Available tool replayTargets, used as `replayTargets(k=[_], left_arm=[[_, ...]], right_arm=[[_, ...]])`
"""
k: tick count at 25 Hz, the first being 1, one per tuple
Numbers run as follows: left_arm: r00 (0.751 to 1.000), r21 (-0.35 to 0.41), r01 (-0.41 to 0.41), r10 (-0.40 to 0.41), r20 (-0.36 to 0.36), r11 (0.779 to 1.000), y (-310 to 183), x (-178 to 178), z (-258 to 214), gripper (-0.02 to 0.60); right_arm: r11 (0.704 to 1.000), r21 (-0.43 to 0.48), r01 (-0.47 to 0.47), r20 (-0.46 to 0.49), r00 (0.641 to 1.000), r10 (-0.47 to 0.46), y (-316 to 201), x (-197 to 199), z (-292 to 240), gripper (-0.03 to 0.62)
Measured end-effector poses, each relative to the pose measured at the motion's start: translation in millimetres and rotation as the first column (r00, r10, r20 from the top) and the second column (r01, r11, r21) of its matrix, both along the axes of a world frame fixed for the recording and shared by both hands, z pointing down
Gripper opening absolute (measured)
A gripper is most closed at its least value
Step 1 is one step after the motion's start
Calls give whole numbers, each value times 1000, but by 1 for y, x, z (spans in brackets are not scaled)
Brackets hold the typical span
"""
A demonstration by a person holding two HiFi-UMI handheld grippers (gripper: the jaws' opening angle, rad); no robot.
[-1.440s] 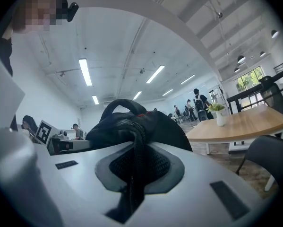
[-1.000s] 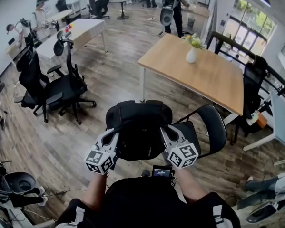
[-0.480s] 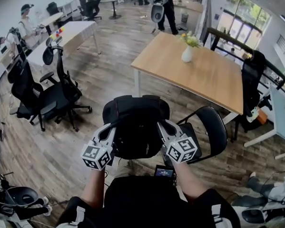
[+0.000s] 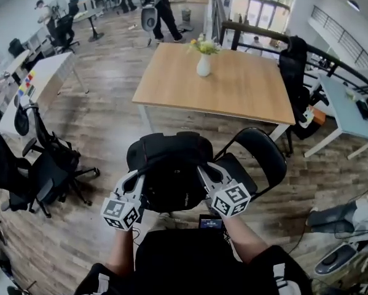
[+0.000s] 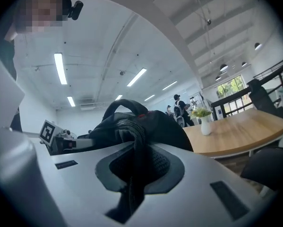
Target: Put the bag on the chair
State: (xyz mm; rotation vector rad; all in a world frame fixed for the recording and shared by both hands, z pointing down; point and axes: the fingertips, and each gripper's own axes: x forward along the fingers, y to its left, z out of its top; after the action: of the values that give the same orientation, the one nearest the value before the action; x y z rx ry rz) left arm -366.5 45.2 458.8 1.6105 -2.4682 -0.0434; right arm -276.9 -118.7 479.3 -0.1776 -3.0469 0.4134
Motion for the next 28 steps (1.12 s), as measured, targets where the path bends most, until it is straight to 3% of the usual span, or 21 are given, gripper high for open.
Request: replayTargets(k=[3, 7, 14, 17, 22, 28], left_arm=[[994, -2, -106, 106, -3, 994, -30, -24, 3, 18], [967, -7, -253, 253, -15, 967, -71, -47, 7, 18], [866, 3, -500, 500, -26, 866, -143, -72, 4, 18], [810, 3, -586, 586, -30, 810, -173, -65, 7, 18], [687, -13, -726, 726, -41, 687, -213, -36, 20, 18], [559, -31, -829, 825, -86, 558, -249, 9, 41, 18]], right_arm=[[995, 31, -97, 4, 995, 97, -17, -4, 2, 34], [970, 27, -240, 2, 971, 240, -39, -6, 4, 34], [873, 35, -487, -21, 873, 488, -68, 3, 1, 34], [816, 47, -577, -38, 815, 578, -75, 20, 4, 34], [676, 36, -736, -58, 674, 736, -80, 60, 17, 32], [548, 20, -836, -95, 544, 834, -88, 106, 35, 32]])
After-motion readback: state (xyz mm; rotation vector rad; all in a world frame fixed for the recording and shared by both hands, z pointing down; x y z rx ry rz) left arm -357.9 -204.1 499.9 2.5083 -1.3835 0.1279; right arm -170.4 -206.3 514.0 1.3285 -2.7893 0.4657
